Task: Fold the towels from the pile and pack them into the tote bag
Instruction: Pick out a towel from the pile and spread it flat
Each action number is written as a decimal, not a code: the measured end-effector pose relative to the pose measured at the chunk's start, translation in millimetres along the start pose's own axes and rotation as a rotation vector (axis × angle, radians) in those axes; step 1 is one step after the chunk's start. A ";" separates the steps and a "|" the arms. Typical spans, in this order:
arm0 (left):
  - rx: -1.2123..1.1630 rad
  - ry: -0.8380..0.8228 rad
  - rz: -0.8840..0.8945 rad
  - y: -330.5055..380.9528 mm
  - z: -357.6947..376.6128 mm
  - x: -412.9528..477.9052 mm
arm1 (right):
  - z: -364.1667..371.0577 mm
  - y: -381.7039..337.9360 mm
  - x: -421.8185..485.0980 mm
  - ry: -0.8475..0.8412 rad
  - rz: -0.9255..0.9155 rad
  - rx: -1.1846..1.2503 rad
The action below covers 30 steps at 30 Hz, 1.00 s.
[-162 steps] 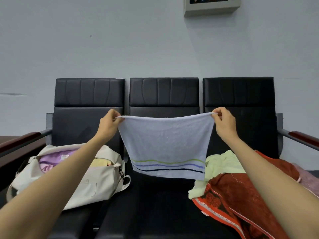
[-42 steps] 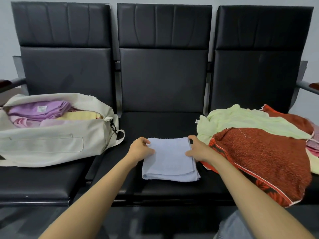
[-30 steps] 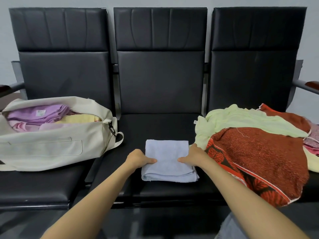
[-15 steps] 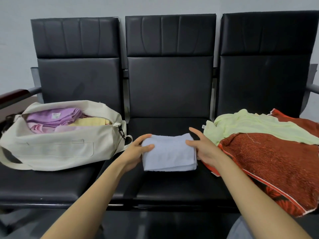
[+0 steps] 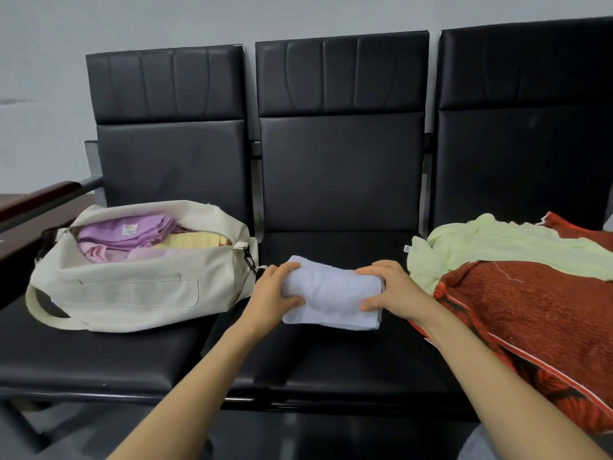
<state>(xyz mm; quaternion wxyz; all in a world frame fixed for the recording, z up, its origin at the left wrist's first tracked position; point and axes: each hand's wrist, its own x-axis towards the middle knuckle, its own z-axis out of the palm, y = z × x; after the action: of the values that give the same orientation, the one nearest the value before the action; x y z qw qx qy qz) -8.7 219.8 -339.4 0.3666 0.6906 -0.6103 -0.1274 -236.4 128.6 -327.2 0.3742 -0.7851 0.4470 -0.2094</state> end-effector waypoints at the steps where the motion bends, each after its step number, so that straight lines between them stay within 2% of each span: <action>1: 0.020 0.014 0.013 -0.3 0.1 -0.6 | 1.6 -1.9 -0.7 0.054 0.004 -0.043; 3: 0.052 0.056 0.039 -1.0 1.4 -1.1 | 5.3 -7.6 -3.1 0.192 -0.005 -0.068; 6: 0.098 0.117 0.062 -1.4 2.2 -2.3 | 12.2 -12.9 -4.8 0.327 -0.118 -0.203; 8: 0.128 0.138 0.055 -1.6 0.3 -2.0 | 15.7 -13.4 -4.7 0.339 -0.162 -0.266; 13: 0.226 0.138 0.076 -3.9 -6.5 -1.4 | 19.0 -15.5 -2.1 0.307 -0.141 -0.275; 16: 0.074 0.077 0.081 -7.2 -11.8 0.3 | 13.1 -16.3 0.5 0.242 -0.049 -0.162; 21: -0.300 -0.058 -0.059 -2.6 -26.0 -0.7 | 3.1 -14.2 4.7 0.032 -0.039 0.442; 24: -0.434 -0.091 -0.143 -3.4 -29.2 -1.3 | -1.4 -13.7 8.1 -0.073 0.034 0.640; 27: -0.461 -0.126 -0.172 -8.6 -31.9 -0.9 | -2.8 -10.3 10.6 -0.199 0.053 0.562; 30: -0.471 -0.165 -0.175 -16.7 -36.5 1.5 | 4.4 -11.3 15.2 -0.205 0.091 0.278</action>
<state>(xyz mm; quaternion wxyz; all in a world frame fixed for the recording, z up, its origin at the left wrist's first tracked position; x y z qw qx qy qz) 26.9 231.0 -324.5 0.4537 0.6238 -0.5295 -0.3531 -219.6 121.0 -321.3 0.5319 -0.7219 0.4082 -0.1712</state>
